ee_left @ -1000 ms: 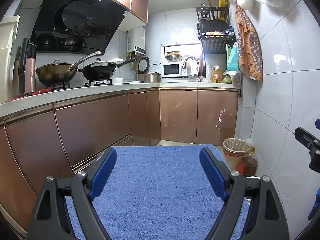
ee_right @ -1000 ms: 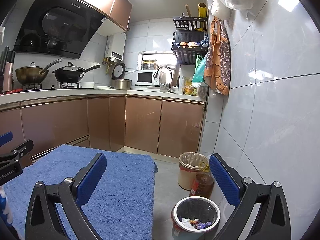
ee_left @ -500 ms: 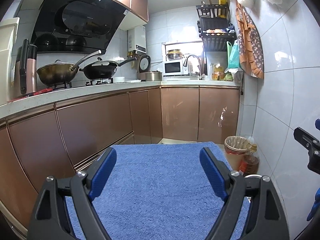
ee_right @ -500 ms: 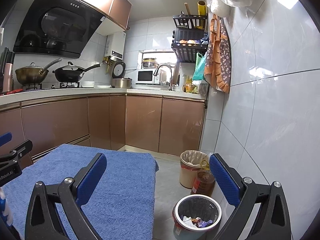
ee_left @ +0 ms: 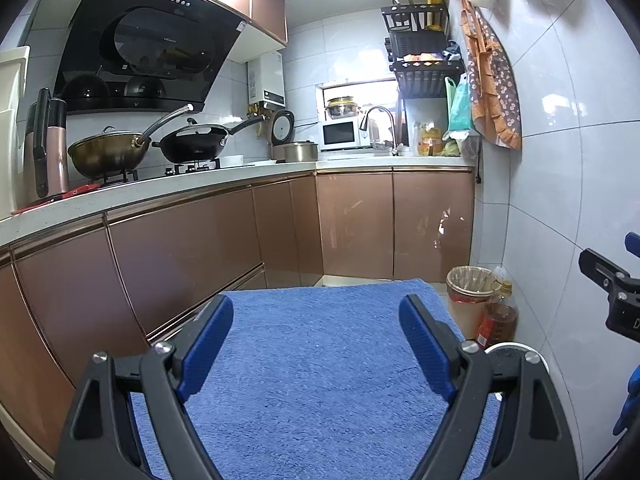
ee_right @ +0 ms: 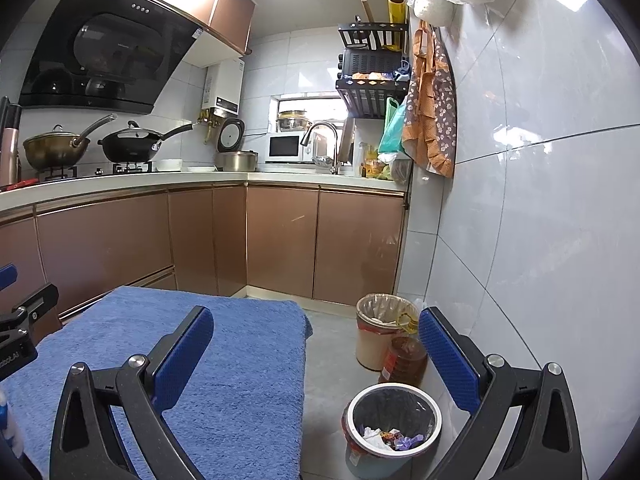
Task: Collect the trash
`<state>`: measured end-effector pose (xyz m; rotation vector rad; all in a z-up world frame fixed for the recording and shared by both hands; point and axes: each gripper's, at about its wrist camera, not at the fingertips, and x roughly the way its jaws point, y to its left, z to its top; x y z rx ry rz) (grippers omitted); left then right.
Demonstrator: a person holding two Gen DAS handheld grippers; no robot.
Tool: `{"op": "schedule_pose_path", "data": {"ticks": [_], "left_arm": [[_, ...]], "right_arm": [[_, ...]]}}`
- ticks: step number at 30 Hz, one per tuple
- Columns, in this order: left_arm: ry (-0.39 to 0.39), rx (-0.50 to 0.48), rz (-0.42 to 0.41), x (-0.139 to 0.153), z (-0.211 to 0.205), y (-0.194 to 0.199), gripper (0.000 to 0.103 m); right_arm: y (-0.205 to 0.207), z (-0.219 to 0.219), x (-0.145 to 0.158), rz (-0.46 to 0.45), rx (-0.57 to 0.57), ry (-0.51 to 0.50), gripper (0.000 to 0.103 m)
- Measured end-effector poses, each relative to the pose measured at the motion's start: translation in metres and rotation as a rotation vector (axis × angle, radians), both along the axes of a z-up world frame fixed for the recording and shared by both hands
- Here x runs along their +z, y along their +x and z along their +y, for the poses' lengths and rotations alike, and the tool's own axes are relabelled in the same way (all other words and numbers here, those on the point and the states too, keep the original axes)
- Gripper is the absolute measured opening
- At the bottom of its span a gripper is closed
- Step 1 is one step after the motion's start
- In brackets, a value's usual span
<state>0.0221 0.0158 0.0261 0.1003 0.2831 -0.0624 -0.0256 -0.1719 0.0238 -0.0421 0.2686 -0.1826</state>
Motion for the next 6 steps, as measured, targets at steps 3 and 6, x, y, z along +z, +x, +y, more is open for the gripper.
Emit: {"op": "schedule_pose_path", "data": {"ticks": [3,6], "left_arm": [[-0.001,-0.006,0.0,-0.0001,0.0006,0.0001,0.085],[-0.003,-0.007,0.004,-0.0002,-0.0005,-0.0001,0.085]], "right_arm": [[0.001,0.0004,-0.0017,0.006,-0.003,0.001,0.103],[0.0025,0.0008,-0.0024,0.011,-0.006,0.002,0.103]]}}
